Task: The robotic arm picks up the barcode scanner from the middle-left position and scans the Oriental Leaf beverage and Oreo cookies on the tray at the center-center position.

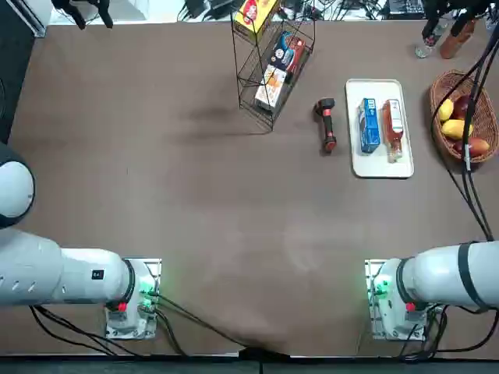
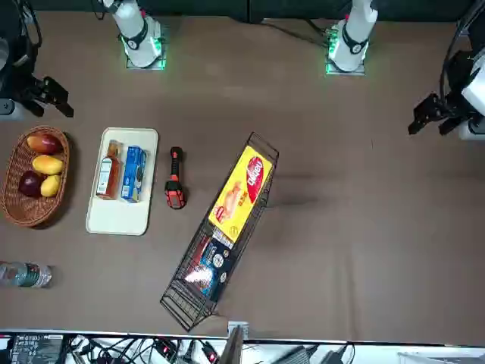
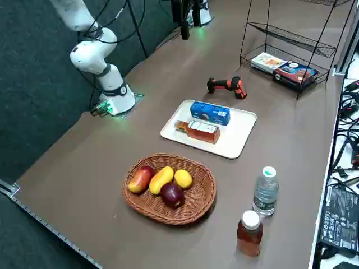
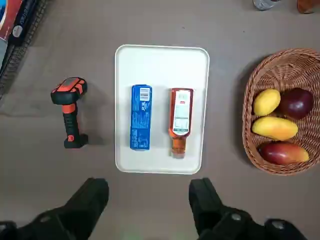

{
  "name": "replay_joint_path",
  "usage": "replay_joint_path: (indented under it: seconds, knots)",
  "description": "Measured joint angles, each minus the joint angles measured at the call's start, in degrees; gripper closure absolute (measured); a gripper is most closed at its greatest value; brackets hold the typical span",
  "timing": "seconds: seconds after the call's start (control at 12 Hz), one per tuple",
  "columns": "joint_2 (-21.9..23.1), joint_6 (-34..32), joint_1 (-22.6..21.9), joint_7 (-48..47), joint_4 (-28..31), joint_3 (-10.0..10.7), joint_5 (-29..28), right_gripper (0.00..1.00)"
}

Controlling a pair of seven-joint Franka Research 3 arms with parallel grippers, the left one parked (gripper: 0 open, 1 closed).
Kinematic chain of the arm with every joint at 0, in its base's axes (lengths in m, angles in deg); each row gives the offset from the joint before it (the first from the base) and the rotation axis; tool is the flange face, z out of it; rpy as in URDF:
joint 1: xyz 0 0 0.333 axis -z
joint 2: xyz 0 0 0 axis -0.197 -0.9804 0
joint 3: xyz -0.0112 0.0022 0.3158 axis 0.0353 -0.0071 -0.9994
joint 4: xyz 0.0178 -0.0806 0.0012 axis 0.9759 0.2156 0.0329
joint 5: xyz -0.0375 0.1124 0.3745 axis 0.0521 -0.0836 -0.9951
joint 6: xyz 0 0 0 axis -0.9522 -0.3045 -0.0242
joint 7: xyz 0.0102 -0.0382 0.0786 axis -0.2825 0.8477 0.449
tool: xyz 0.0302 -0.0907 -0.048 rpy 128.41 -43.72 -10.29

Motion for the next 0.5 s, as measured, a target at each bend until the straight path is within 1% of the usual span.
replay_joint_path:
  seconds: [0.25, 0.5]
  knots:
    - [0.0, 0.01, -0.21, -0.2, -0.02, -0.07, 0.0, 0.0]
    - [-0.17, 0.02, -1.7, -0.93, -0.03, -0.21, -0.01, 0.0]
